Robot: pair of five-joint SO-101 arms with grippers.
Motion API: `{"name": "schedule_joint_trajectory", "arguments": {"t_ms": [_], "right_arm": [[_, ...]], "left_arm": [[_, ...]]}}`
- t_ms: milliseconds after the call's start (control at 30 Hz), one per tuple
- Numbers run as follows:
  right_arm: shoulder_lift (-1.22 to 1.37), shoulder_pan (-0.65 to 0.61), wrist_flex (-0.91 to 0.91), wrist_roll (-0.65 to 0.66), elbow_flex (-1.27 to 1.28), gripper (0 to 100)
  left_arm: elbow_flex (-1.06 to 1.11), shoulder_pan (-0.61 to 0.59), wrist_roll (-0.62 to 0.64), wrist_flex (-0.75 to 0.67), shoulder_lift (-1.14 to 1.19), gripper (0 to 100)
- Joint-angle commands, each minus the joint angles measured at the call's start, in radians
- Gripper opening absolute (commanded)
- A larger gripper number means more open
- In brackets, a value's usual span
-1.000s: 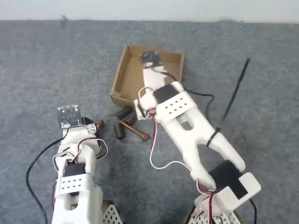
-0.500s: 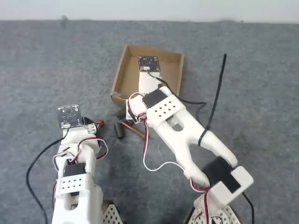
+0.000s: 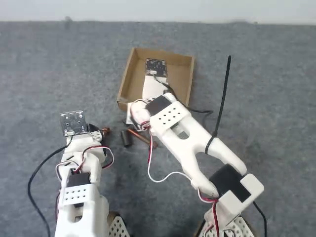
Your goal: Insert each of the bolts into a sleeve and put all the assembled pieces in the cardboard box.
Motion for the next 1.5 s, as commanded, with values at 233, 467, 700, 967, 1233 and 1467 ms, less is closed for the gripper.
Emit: {"name": "schedule_joint_trajectory", "arguments": {"t_ms": [233, 467, 700, 967, 1233, 1467], "right_arm": [[0.042, -0.018, -0.007, -0.109, -0.061, 9.4], [0.206, -0.007, 0.002, -0.146, -0.160, 9.4], [0.237, 0.002, 0.013, -0.146, -0.218, 9.4], [0.318, 0.048, -0.035, -0.218, -0.224, 9.6], [0.378, 0.058, -0.042, -0.221, -0.261, 9.5], [0.478, 0.056, -0.035, -0.215, -0.318, 9.4]], "left_arm": [[-0.013, 0.000, -0.014, 0.000, -0.031, 1], [-0.015, 0.003, -0.014, 0.000, -0.031, 1], [-0.015, 0.003, -0.014, 0.000, -0.031, 1], [-0.015, 0.003, -0.014, 0.000, -0.031, 1], [-0.015, 0.003, -0.014, 0.000, -0.031, 1], [-0.015, 0.003, -0.012, 0.000, -0.031, 1]]}}
